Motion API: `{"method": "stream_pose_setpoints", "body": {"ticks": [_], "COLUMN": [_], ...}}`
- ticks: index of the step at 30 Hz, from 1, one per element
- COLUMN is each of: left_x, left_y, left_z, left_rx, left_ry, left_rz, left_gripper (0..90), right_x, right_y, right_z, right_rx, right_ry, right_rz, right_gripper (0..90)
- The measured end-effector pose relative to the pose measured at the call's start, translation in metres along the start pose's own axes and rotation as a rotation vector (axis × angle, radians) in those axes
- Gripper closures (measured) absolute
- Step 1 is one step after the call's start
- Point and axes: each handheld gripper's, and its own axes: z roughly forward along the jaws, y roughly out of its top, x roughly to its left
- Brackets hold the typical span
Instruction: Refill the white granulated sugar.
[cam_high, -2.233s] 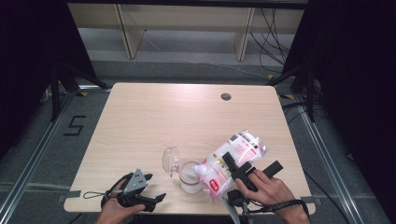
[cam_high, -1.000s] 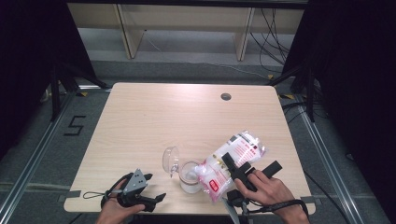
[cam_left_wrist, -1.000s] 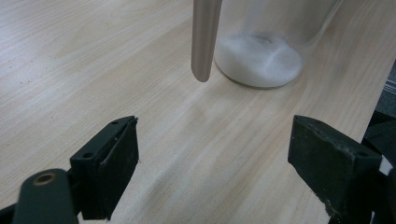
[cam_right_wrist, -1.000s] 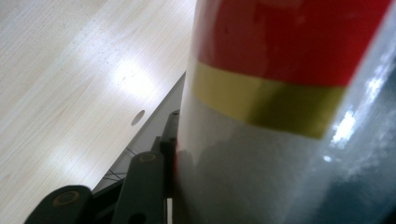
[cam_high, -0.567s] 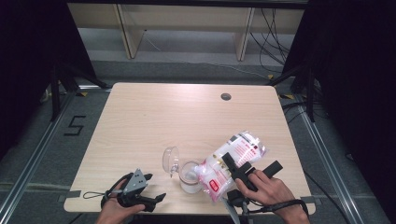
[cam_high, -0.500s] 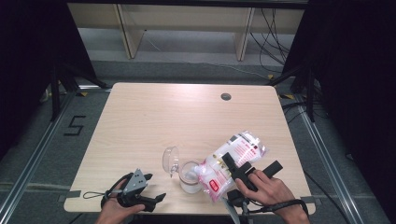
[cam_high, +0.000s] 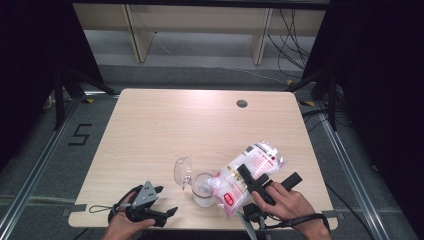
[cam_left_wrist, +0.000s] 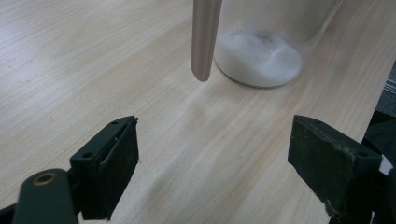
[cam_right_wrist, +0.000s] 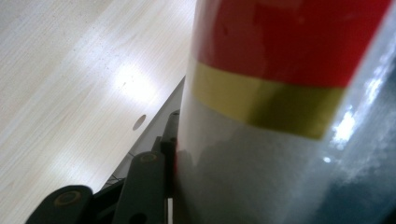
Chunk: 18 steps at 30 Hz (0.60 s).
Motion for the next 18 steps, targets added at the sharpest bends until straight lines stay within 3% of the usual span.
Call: {"method": "stream_pose_setpoints", "body": {"ticks": [3, 4, 8, 9, 10, 11, 13, 18], "left_x": [0.0008, 0.0007, 0.0000, 0.0020, -0.0002, -0.0001, 0.0011, 0.0020], "left_y": [0.0014, 0.0006, 0.0009, 0.0015, 0.0012, 0.0011, 0.0015, 0.0011], "left_z": [-0.0033, -0.0020, -0.0022, -0.0038, -0.0024, -0.0021, -0.0036, -0.0034], "left_rx": [0.023, -0.001, -0.001, 0.024, 0.000, -0.002, 0.022, 0.017], "left_ry": [0.008, 0.009, 0.009, 0.019, 0.010, 0.010, 0.010, 0.016], "left_rz": [0.003, -0.010, -0.015, 0.010, -0.017, -0.018, 0.005, 0.011], "left_gripper": [16.0, 16.0, 16.0, 16.0, 16.0, 16.0, 16.0, 16.0], "right_x": [-0.0001, -0.0001, -0.0014, -0.0017, -0.0018, -0.0022, -0.0020, 0.0003], "right_y": [-0.0007, -0.0009, -0.0017, -0.0018, -0.0015, -0.0012, -0.0008, -0.0001], "right_z": [0.0000, 0.0000, -0.0012, -0.0015, -0.0018, -0.0022, -0.0017, -0.0003], "right_rx": [-0.003, -0.002, 0.001, 0.003, 0.001, 0.003, -0.002, -0.001], "right_ry": [0.004, -0.002, -0.003, -0.003, -0.002, -0.007, -0.010, -0.003], "right_rz": [0.006, 0.008, 0.011, 0.006, 0.009, 0.005, 0.005, 0.005], "right_gripper": [63.0, 63.0, 63.0, 63.0, 63.0, 63.1, 63.1, 63.1]}}
